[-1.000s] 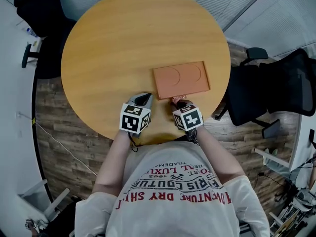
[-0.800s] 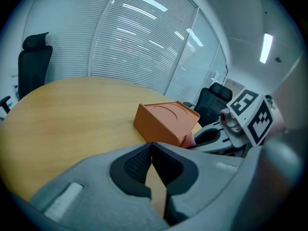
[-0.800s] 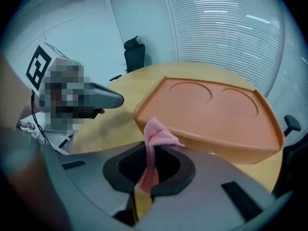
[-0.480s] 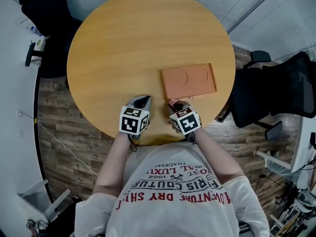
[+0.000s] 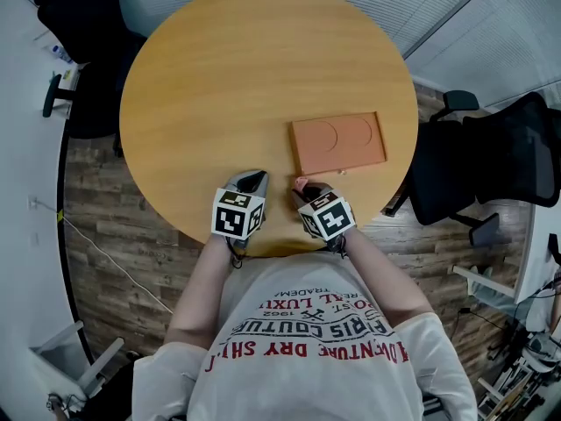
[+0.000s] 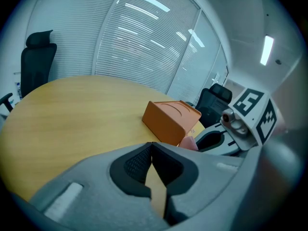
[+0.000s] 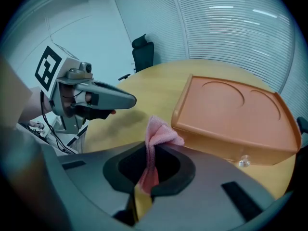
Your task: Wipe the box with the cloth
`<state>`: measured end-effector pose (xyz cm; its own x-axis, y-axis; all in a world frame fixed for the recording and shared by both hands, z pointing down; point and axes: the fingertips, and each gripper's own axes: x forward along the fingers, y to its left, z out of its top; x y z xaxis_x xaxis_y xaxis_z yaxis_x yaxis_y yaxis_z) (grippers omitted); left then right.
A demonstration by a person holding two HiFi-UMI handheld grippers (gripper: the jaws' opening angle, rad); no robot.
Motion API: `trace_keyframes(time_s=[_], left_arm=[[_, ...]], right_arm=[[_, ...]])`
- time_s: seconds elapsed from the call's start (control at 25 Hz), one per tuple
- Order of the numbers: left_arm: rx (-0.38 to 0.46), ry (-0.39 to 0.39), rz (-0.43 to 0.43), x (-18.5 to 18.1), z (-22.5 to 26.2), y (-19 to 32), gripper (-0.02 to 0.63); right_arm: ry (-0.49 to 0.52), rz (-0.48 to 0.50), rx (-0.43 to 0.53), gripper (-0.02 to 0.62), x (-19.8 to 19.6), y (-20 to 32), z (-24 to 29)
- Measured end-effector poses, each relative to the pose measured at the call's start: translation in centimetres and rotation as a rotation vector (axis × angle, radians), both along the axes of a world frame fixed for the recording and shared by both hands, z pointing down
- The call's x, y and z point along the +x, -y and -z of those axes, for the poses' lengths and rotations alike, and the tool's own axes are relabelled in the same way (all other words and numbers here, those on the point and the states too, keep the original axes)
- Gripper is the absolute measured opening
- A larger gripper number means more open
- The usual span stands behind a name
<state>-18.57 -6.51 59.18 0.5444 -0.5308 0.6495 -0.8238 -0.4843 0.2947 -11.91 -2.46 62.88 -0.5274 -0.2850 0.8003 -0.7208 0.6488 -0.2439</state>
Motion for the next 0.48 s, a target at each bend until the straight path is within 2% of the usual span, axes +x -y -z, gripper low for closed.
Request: trace_keyframes(time_s=[0.32, 0.48], left_arm=[[0.01, -0.02, 0.024, -1.4, 0.6, -0.3, 0.009], [0.008, -0.017, 0.06, -2.8, 0.5, -0.7, 0.009]], right_arm=[[-0.003, 0.093, -0.028, 0.032, -1.7, -1.5, 0.9], [-0.007, 0.102, 0.047, 0.032, -3.1, -0.3, 2.0]])
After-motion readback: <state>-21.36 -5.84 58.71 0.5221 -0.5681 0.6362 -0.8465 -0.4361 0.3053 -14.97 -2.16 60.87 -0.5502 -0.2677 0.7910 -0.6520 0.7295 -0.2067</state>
